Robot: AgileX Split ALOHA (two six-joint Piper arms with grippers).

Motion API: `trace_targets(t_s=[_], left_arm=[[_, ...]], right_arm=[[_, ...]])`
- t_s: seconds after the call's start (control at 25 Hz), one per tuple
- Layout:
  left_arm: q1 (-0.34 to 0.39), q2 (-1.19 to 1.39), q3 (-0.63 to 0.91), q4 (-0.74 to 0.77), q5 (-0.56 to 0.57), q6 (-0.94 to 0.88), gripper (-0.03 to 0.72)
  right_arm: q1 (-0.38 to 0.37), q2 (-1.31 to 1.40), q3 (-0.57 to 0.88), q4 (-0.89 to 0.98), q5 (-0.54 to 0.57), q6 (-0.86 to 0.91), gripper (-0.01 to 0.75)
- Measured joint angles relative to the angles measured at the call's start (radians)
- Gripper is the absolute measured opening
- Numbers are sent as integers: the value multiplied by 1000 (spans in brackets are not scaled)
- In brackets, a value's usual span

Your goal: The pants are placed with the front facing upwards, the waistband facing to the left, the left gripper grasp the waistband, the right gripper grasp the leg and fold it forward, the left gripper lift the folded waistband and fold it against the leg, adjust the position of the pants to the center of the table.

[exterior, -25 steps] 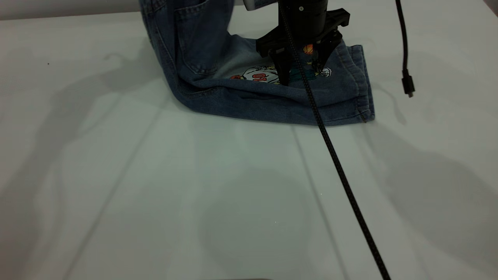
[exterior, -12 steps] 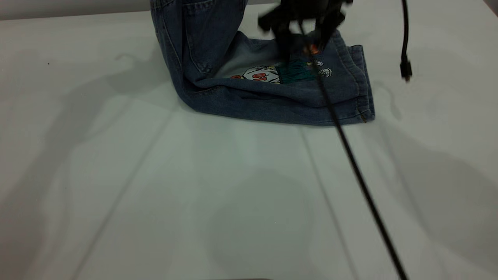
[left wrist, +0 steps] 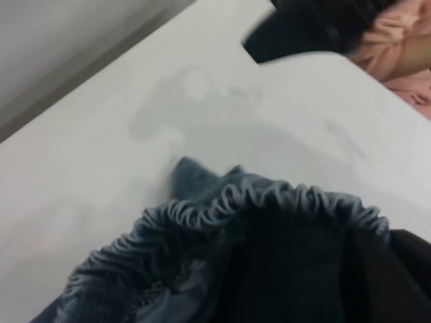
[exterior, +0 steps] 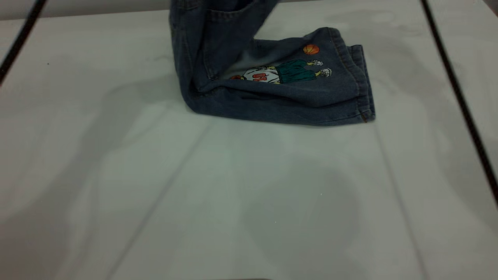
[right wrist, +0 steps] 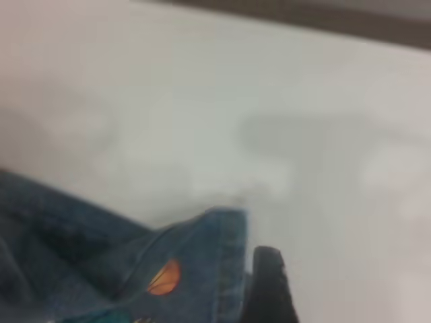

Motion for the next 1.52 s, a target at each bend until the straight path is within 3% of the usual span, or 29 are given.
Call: trace_targets(t_s=[0.48,0.64,0.88,1.0,1.28,1.4,1.52], left_arm=[[-228,121,-1,-8,-168,74,50],[-258,146,-1,-15,-172,101,185],[-265,138,-8,12,-155,97,456],[-257,124,-8,165,-92,-4,492],[-245,121,-9,813,-12,-516,499],[-244,121,-9,951,-11,-731,499],[-244,133,-9,993,-33,-845,499]], right_arm=[[-7,-14,-5,10,8,-30,465],[-7,-14,-10,9,8,-38,465],[-7,-14,-12,8,8,-44,465],[-7,-14,-12,9,8,-44,465],[-7,-14,-12,14,8,-44,465],[-7,-14,-12,21,8,-44,465],[-7,-14,-12,27,8,-44,465]])
